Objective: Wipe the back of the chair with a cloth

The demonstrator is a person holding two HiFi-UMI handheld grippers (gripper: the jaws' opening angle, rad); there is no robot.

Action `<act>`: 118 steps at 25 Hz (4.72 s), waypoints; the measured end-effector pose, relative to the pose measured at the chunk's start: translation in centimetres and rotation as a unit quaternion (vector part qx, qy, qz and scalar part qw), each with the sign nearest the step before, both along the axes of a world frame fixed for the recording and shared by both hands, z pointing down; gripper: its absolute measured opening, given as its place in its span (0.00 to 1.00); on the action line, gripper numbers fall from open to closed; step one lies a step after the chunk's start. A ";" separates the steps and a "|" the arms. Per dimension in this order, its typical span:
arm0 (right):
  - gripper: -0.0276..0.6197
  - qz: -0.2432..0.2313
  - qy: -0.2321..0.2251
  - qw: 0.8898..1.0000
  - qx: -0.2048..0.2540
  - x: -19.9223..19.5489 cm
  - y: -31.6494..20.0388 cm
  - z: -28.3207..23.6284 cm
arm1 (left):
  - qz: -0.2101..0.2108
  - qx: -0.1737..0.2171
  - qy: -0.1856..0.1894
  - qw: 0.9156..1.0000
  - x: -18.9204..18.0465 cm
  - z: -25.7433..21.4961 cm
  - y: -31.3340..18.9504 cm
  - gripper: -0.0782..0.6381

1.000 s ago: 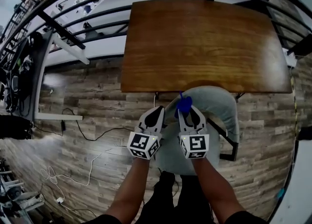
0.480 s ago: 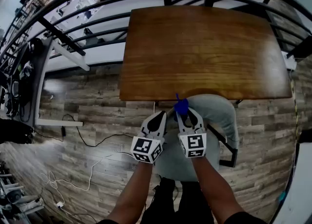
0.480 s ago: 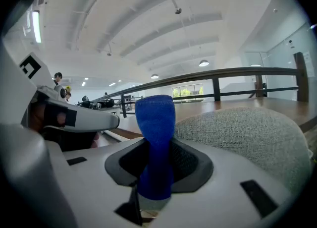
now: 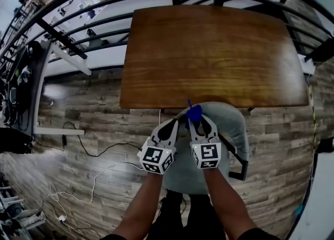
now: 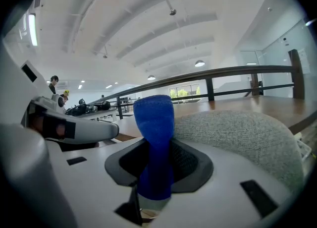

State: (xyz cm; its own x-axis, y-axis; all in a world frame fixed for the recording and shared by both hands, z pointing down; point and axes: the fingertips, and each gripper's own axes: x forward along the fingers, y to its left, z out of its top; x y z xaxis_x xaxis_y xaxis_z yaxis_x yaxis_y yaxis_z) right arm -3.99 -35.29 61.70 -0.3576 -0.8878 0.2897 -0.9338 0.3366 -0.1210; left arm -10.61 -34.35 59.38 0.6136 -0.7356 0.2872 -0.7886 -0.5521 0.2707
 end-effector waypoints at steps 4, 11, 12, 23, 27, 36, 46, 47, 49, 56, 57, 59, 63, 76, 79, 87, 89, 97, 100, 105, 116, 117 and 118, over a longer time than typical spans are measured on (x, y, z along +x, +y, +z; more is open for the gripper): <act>0.22 0.008 0.003 1.000 0.003 2.1 0.0 0.2 | -0.005 -0.006 0.021 1.000 1.1 -0.3 -0.1 0.11; 0.22 0.029 0.003 1.000 0.007 5.2 0.1 0.8 | 0.002 0.000 0.028 1.000 4.2 -0.5 -0.3 0.11; 0.22 0.034 0.001 0.999 0.006 5.7 0.1 0.8 | 0.006 0.000 0.026 1.000 4.7 -0.4 -0.2 0.11; 0.22 0.072 -0.020 0.997 0.007 10.5 1.2 0.9 | 0.041 -0.016 0.042 0.998 9.6 0.1 0.7 0.11; 0.22 0.094 -0.015 0.995 0.006 12.6 2.0 1.0 | 0.055 -0.018 0.041 0.997 11.1 0.3 1.1 0.11; 0.22 0.154 0.006 0.988 -0.008 16.9 4.3 1.7 | 0.083 -0.022 0.039 0.996 13.7 1.0 2.5 0.11; 0.22 0.201 0.091 0.975 -0.011 18.4 6.0 2.3 | 0.077 0.006 0.035 0.996 12.0 0.0 3.3 0.11; 0.22 0.198 0.095 0.976 -0.010 17.8 6.1 2.3 | 0.072 0.007 0.033 0.997 11.3 0.1 3.3 0.11; 0.22 0.186 0.096 0.978 -0.009 16.0 6.0 2.4 | 0.055 0.006 0.036 0.998 9.6 0.2 3.2 0.11; 0.22 0.130 0.079 0.988 -0.007 8.3 6.0 2.8 | -0.009 0.008 0.034 0.999 3.3 0.3 3.7 0.11; 0.22 0.123 0.075 0.990 -0.007 7.2 5.9 2.8 | -0.015 0.006 0.032 0.999 2.5 0.4 3.8 0.11; 0.22 0.109 0.067 0.992 -0.009 4.8 5.6 3.3 | -0.026 0.002 0.025 0.999 0.8 1.3 4.0 0.11; 0.22 0.070 0.059 0.996 -0.013 0.0 4.9 5.4 | -0.052 -0.001 0.005 0.999 -2.6 3.7 4.3 0.11; 0.22 0.021 0.064 0.998 -0.006 -5.4 2.8 7.8 | -0.081 -0.011 -0.022 0.996 -7.4 6.5 4.0 0.11; 0.22 0.033 0.064 0.997 -0.011 -4.0 2.6 8.3 | -0.070 -0.010 -0.024 0.997 -6.7 6.7 4.1 0.11; 0.22 0.074 0.081 0.994 -0.013 1.0 1.6 9.0 | -0.035 -0.009 -0.024 0.999 -3.6 6.6 3.7 0.11; 0.22 0.081 0.082 0.993 -0.014 1.8 1.6 9.1 | -0.026 -0.009 -0.025 0.999 -2.6 6.7 3.6 0.11; 0.22 0.143 0.061 0.988 -0.023 7.5 2.1 9.5 | 0.019 -0.009 -0.029 0.999 2.2 7.1 3.3 0.11; 0.22 0.158 0.059 0.985 -0.021 9.6 2.4 9.5 | 0.035 -0.009 -0.029 0.999 4.1 7.3 3.3 0.11; 0.22 0.181 0.065 0.981 -0.028 12.7 3.6 9.5 | 0.061 -0.013 -0.029 0.998 7.0 7.4 3.7 0.11; 0.22 0.228 0.084 0.970 -0.030 17.5 6.7 9.1 | 0.110 -0.017 -0.025 0.994 12.3 7.6 5.2 0.11; 0.22 0.233 0.085 0.968 -0.032 17.9 7.1 9.1 | 0.113 -0.018 -0.026 0.993 12.5 7.7 5.4 0.11; 0.22 0.237 0.085 0.967 -0.033 18.2 7.4 9.1 | 0.116 -0.019 -0.026 0.993 12.7 7.9 5.6 0.11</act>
State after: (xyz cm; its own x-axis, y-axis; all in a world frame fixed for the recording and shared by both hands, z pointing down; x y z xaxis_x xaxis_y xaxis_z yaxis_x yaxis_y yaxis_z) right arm 14.24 -27.90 70.79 0.1437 -0.9177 0.3703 -0.9895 -0.1382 0.0416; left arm 2.08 -28.79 67.25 0.7482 -0.5648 0.3482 -0.6556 -0.7099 0.2572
